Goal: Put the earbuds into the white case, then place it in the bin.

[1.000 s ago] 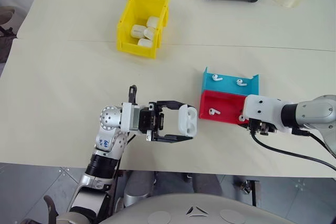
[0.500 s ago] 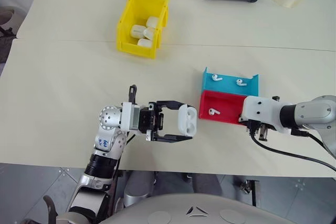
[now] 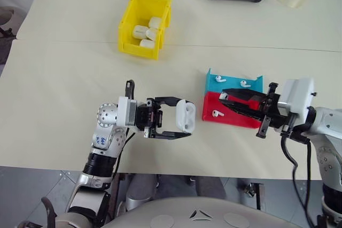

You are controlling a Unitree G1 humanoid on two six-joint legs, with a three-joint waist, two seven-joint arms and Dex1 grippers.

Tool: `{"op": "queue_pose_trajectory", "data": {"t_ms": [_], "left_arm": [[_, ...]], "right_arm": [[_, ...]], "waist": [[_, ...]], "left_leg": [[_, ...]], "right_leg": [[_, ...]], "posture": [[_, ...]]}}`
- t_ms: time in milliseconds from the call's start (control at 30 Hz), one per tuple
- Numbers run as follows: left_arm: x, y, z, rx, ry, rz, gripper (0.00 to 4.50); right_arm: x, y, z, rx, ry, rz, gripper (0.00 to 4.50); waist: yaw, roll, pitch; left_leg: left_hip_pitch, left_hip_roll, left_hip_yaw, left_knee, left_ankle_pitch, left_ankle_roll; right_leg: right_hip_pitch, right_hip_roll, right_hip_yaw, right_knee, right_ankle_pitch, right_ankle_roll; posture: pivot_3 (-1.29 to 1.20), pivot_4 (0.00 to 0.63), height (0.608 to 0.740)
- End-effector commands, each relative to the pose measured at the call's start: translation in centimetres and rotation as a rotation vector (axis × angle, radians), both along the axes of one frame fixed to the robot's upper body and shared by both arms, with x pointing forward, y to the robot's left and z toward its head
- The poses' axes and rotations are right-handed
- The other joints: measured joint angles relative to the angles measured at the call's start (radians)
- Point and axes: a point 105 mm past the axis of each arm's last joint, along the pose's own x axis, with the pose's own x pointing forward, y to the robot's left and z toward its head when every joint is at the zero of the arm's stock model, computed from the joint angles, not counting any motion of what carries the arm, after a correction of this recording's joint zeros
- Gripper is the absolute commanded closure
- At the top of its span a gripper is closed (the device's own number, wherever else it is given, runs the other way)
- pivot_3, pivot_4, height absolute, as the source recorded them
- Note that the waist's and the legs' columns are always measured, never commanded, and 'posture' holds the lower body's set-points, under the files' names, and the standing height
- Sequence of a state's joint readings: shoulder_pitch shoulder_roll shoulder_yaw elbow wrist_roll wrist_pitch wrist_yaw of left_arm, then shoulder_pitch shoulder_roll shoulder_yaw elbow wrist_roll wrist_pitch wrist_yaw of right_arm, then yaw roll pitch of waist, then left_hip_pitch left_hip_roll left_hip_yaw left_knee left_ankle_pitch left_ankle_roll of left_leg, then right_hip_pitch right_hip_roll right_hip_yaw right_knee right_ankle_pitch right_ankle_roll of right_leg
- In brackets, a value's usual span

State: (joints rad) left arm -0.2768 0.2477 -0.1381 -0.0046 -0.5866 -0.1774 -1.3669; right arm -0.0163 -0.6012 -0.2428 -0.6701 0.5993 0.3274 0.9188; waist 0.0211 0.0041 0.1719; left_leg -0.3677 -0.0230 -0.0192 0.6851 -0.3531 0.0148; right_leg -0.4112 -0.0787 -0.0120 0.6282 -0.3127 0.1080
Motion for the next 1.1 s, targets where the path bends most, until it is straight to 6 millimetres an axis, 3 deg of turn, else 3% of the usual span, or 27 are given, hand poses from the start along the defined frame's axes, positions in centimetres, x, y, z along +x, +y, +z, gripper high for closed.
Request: {"op": "queue_pose_trajectory", "data": {"t_ms": [33, 300, 433, 1100], "left_arm": [[0.8, -0.3, 1.3, -0.02, -0.011, -0.002, 1.71], [1.3, -0.3, 2.4, -0.027, -0.026, -0.006, 1.71], [1.5, -0.2, 3.0, -0.036, -0.026, 0.0, 1.71], [1.5, -0.7, 4.8, -0.078, -0.039, 0.002, 1.71]], "right_arm": [[-1.0, 1.9, 2.3, 0.164, -0.081, 0.006, 4.03], [-2.1, 5.8, 2.8, 0.326, -0.139, 0.096, 4.03], [-2.2, 6.6, 2.5, 0.375, -0.133, 0.099, 4.03], [-1.0, 6.6, 0.9, 0.484, -0.075, 0.017, 4.03]], "waist": [[0.0, 0.0, 0.0], [-0.002, 0.0, 0.0], [-0.001, 0.0, 0.0], [-0.005, 0.0, 0.0]], "left_leg": [[0.0, 0.0, 0.0, 0.0, 0.0, 0.0], [0.0, 0.0, 0.0, -0.001, 0.0, -0.001], [0.0, -0.001, 0.0, -0.001, 0.0, -0.001], [0.0, -0.001, 0.0, -0.001, 0.0, 0.0]], "right_leg": [[0.0, 0.0, 0.0, 0.0, 0.0, 0.0], [-0.001, 0.0, 0.0, 0.0, 0.0, 0.0], [-0.001, 0.0, 0.0, 0.0, 0.0, 0.0], [-0.001, 0.0, 0.0, 0.0, 0.0, 0.0]], "posture": [[0.0, 0.15, 0.74], [0.0, 0.15, 0.74], [0.0, 0.15, 0.74], [0.0, 0.15, 0.74]]}}
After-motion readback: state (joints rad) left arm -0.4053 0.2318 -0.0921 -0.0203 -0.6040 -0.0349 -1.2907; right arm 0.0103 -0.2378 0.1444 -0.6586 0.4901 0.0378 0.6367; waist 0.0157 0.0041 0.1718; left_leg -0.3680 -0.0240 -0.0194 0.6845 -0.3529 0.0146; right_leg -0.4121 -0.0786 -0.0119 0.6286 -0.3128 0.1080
